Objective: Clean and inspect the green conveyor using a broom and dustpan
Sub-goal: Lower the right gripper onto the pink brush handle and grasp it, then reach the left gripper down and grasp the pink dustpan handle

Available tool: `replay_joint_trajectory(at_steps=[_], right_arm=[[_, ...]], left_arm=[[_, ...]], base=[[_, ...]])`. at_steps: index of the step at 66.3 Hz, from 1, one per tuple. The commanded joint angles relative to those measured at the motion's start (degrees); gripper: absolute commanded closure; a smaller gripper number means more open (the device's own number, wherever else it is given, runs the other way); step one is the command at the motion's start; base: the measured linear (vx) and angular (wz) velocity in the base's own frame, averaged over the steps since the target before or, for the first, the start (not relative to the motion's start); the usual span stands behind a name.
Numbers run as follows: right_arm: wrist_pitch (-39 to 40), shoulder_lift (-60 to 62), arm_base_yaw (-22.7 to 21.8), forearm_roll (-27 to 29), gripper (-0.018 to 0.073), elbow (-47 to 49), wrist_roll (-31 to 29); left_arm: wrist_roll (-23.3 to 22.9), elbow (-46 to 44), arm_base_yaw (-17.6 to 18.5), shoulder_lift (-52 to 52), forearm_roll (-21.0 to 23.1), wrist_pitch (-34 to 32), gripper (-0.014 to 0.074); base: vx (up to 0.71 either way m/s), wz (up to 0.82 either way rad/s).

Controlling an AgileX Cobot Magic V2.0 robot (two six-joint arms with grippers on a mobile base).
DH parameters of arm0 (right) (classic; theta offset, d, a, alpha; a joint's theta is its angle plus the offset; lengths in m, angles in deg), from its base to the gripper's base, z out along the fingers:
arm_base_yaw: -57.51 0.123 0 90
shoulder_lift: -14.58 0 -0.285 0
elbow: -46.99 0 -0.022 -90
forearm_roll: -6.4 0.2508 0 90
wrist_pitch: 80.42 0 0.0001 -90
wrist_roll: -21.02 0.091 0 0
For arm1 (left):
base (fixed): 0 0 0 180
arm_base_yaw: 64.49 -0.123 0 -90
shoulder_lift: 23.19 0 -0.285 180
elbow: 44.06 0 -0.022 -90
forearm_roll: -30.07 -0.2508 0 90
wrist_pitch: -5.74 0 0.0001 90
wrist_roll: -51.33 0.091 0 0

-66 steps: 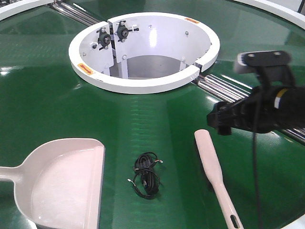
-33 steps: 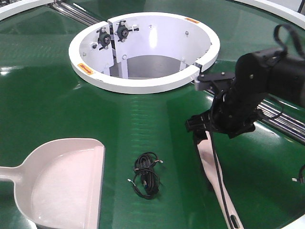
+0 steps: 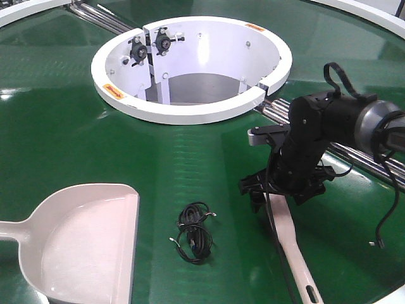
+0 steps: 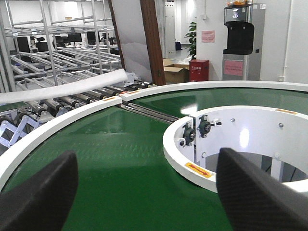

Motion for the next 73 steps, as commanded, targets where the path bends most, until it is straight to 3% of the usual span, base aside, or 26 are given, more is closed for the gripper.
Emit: replay_joint_trajectory(at_steps=[1, 7, 17, 21, 31, 44, 73], right_arm=[[1.7, 1.8, 0.0, 0.7, -0.0025, 1.7, 0.0], [1.8, 1.3, 0.0, 0.5, 0.0009, 1.7, 0.8], [2.0, 1.2, 0.0, 0.0, 0.0165, 1.7, 2.4], [2.0, 1.2, 0.0, 0.0, 0.0251, 1.7, 2.4], [1.9, 1.7, 0.0, 0.0, 0.0576, 1.7, 0.8], [1.0, 4.6, 0.0, 0.0, 0.0569, 1.7, 0.7], [-12.2, 8.7, 0.0, 2.1, 0.0568, 1.7, -0.3]], left_arm=[[-0.5, -2.0, 0.1, -0.5, 0.3, -3.8, 0.0052], [-0.5, -2.0, 0.1, -0.5, 0.3, -3.8, 0.0052], [-0.5, -2.0, 0.1, -0.4, 0.3, -3.8, 0.0052], [-0.5, -2.0, 0.1, -0.4, 0.3, -3.8, 0.0052], [-0.5, -2.0, 0.1, -0.4, 0.3, -3.8, 0.0052], [-0.5, -2.0, 0.1, -0.4, 0.3, -3.8, 0.0052], [-0.5, -2.0, 0.1, -0.4, 0.2, -3.6, 0.0052]], base=[[0.00, 0.00], [0.00, 0.00], [0.00, 0.00], [0.00, 0.00], [0.00, 0.00], [0.00, 0.00], [0.00, 0.00]])
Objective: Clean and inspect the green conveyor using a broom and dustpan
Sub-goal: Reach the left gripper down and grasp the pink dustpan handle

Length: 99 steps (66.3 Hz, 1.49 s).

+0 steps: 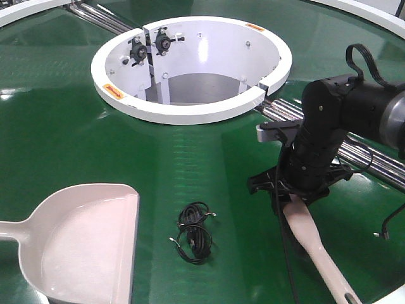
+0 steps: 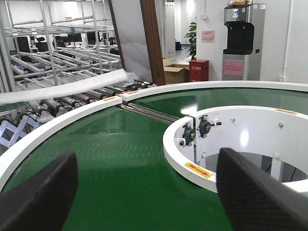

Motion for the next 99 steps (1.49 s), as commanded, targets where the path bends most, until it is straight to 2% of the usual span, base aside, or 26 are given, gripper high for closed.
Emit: replay_joint_trajectory(at_steps=[1, 26, 32, 39, 50, 58, 63, 65, 69, 89, 99], right_arm=[[-2.7, 2.9, 0.0, 1.7, 0.0568, 1.6, -1.0], [-4.4, 2.9, 0.0, 2.1, 0.0568, 1.6, -1.0], [-4.4, 2.9, 0.0, 2.1, 0.0568, 1.6, -1.0], [-4.4, 2.9, 0.0, 2.1, 0.0568, 1.6, -1.0], [-4.4, 2.9, 0.0, 2.1, 0.0568, 1.6, -1.0], [-4.4, 2.9, 0.0, 2.1, 0.0568, 1.6, -1.0], [-4.4, 2.9, 0.0, 2.1, 0.0568, 1.6, -1.0], [-4.4, 2.9, 0.0, 2.1, 0.0568, 1.6, -1.0], [-4.4, 2.9, 0.0, 2.1, 0.0568, 1.6, -1.0], [-4.4, 2.9, 0.0, 2.1, 0.0568, 1.6, -1.0], [-4.4, 2.9, 0.0, 2.1, 0.0568, 1.6, -1.0]], left_arm=[[-0.5, -2.0, 0.1, -0.4, 0.2, -3.6, 0.0052], [-0.4, -2.0, 0.1, -0.4, 0.2, -1.6, 0.0052], [3.7, -2.0, 0.1, -0.4, -1.7, -0.9, 0.0055], [16.4, -2.0, 0.1, -0.4, -6.9, 0.2, 0.0062], [45.5, -2.0, 0.1, -0.4, -15.0, 0.8, 0.0076], [64.9, -2.0, 0.1, -0.4, -16.8, 0.8, 0.0080], [73.9, -2.0, 0.1, -0.4, -16.8, 0.7, 0.0080], [76.1, -2.0, 0.1, -0.4, -16.7, 0.4, 0.0080], [78.0, -2.0, 0.1, -0.4, -16.7, -0.3, 0.0080], [78.0, -2.0, 0.1, -0.4, -16.6, -1.3, 0.0080], [78.0, -1.9, 0.1, -0.5, -16.6, 6.8, 0.0080]], base=[[0.00, 0.00], [0.00, 0.00], [0.00, 0.00], [0.00, 0.00], [0.00, 0.00], [0.00, 0.00], [0.00, 0.00], [0.00, 0.00], [0.00, 0.00], [0.00, 0.00], [0.00, 0.00]])
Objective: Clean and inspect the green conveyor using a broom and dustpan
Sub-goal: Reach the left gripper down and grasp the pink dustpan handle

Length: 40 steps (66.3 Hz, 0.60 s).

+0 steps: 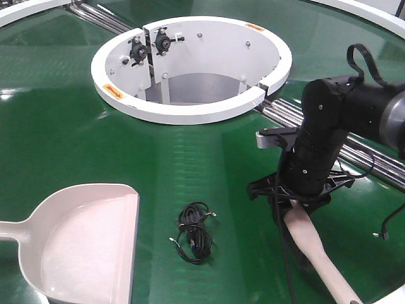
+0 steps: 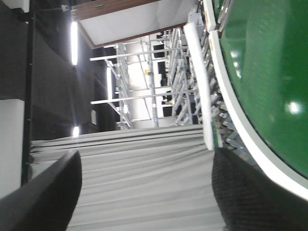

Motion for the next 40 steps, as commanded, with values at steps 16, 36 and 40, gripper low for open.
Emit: replay_joint_trajectory(at_steps=[16, 36, 40], right_arm=[[-0.8, 2.9, 0.0, -0.2, 0.0568, 1.6, -0.4], [-0.8, 2.9, 0.0, -0.2, 0.0568, 1.6, -0.4], [-0.8, 2.9, 0.0, -0.2, 0.0568, 1.6, -0.4]], left_arm=[[1.1, -2.0, 0.1, -1.9, 3.0, 20.3, 0.0080], [4.1, -5.7, 0.2, -12.7, 10.0, 37.9, 0.0080], [4.5, -7.5, 0.8, -15.6, 10.0, 40.8, 0.0080]], base=[[0.00, 0.00], [0.00, 0.00], [0.00, 0.00]])
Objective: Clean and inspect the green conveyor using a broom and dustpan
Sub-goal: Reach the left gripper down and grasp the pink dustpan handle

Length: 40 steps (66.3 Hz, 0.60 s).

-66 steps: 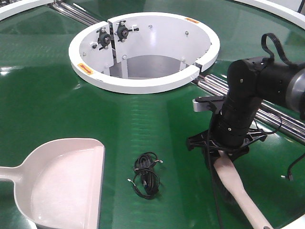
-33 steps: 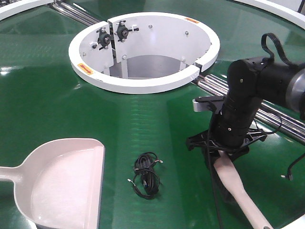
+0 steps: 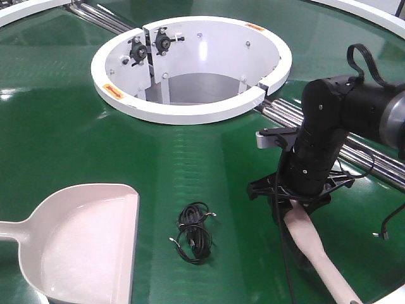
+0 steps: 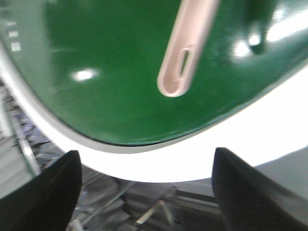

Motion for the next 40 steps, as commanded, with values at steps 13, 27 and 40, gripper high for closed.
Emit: replay_joint_trajectory(at_steps=[13, 27, 40], right_arm=[[-0.8, 2.9, 0.0, -0.1, 0.0568, 1.6, -0.4], [-0.8, 2.9, 0.0, -0.1, 0.0568, 1.6, -0.4], [-0.8, 2.9, 0.0, -0.1, 0.0568, 1.6, -0.4]], left_arm=[[2.5, -10.4, 2.3, -15.1, 0.1, 9.7, 0.0080], [4.5, -17.0, 2.3, -26.5, 1.2, 14.7, 0.0080], [4.5, -20.2, 2.3, -32.5, 1.0, 14.7, 0.0080]], base=[[0.00, 0.00], [0.00, 0.00], [0.00, 0.00]])
